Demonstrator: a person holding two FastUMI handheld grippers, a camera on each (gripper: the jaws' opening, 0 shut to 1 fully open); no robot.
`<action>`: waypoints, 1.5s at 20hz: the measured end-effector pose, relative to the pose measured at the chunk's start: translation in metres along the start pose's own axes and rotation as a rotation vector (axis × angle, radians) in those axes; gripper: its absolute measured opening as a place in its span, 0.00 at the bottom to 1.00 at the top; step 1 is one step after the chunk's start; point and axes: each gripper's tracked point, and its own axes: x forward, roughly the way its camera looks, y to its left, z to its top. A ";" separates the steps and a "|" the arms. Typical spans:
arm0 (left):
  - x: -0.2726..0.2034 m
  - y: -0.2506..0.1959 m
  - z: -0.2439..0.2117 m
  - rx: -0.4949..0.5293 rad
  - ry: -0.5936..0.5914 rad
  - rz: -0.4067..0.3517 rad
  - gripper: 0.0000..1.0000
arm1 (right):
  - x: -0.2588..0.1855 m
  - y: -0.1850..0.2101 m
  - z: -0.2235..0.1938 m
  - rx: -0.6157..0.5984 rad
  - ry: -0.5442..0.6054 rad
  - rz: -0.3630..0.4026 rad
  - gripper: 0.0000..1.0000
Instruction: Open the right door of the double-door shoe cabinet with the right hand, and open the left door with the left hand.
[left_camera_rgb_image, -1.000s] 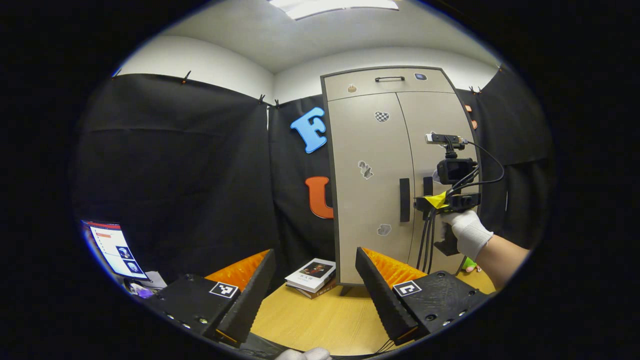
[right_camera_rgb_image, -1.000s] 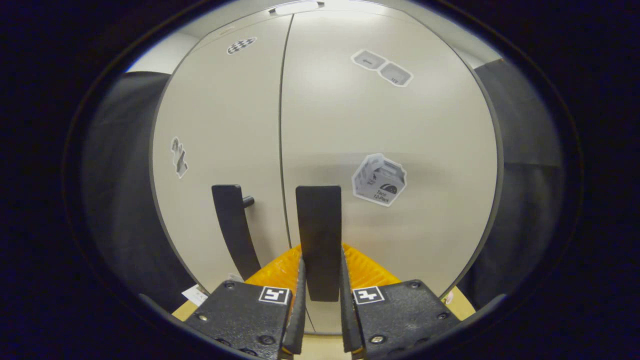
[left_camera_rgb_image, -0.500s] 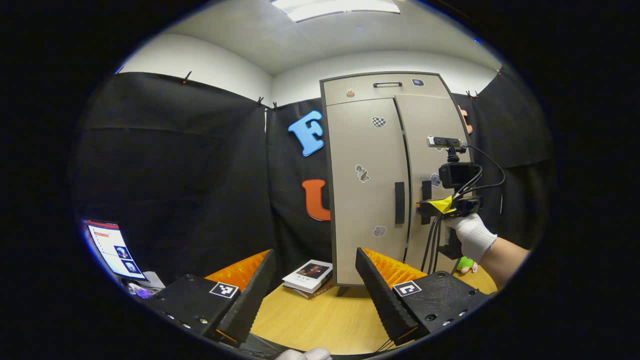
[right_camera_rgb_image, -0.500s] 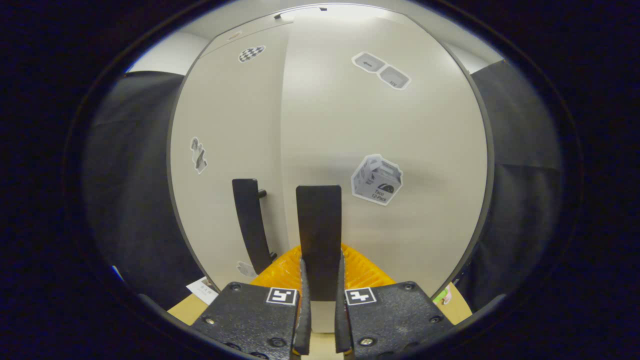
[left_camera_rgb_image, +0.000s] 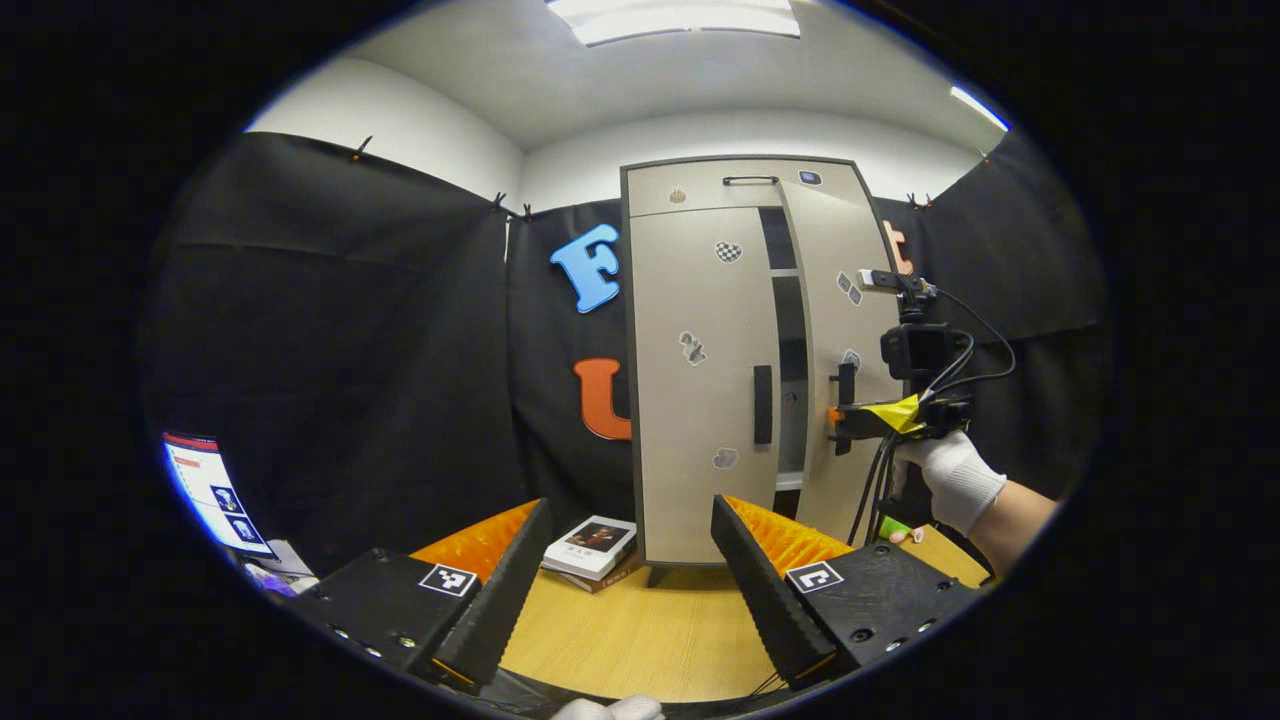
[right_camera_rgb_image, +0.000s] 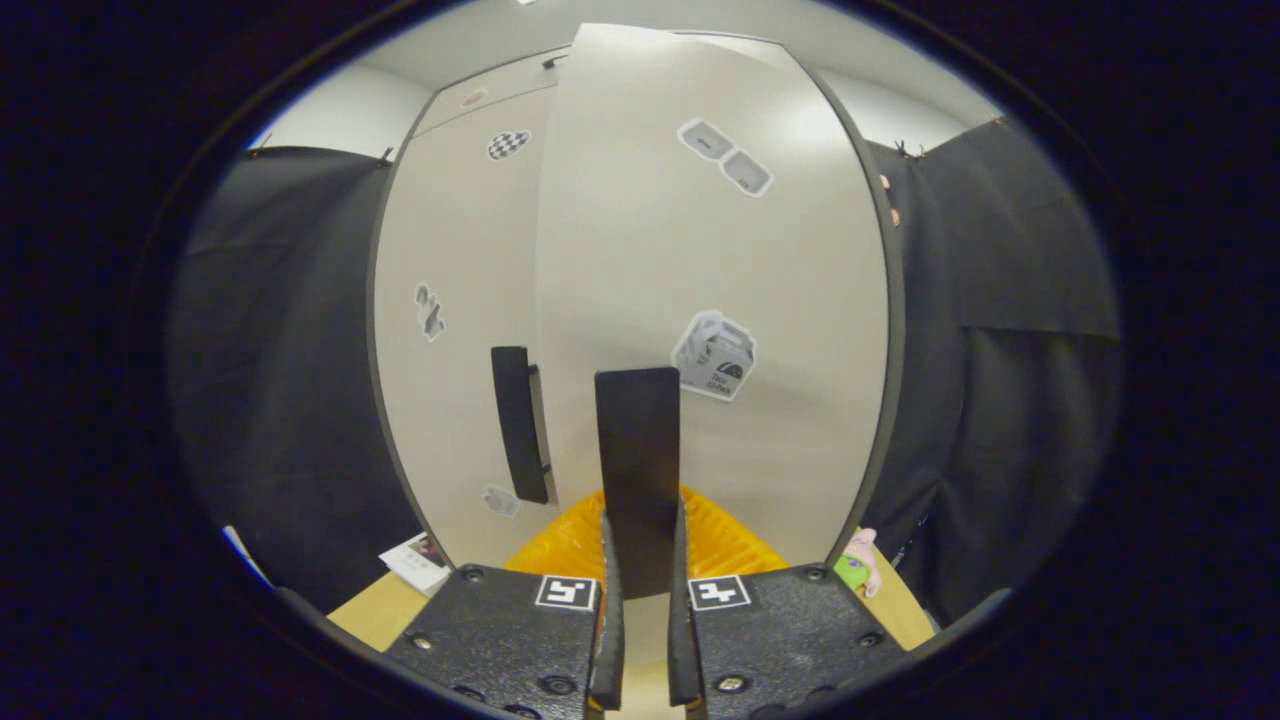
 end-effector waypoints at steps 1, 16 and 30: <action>-0.003 -0.002 -0.001 -0.001 0.001 -0.014 0.96 | -0.007 -0.004 -0.002 0.004 0.001 -0.008 0.20; -0.013 -0.060 -0.003 -0.028 -0.006 -0.192 0.96 | -0.091 -0.101 -0.010 0.009 -0.023 -0.125 0.07; -0.019 -0.133 0.008 -0.032 -0.005 -0.198 0.96 | -0.103 -0.159 -0.009 0.008 -0.022 -0.074 0.03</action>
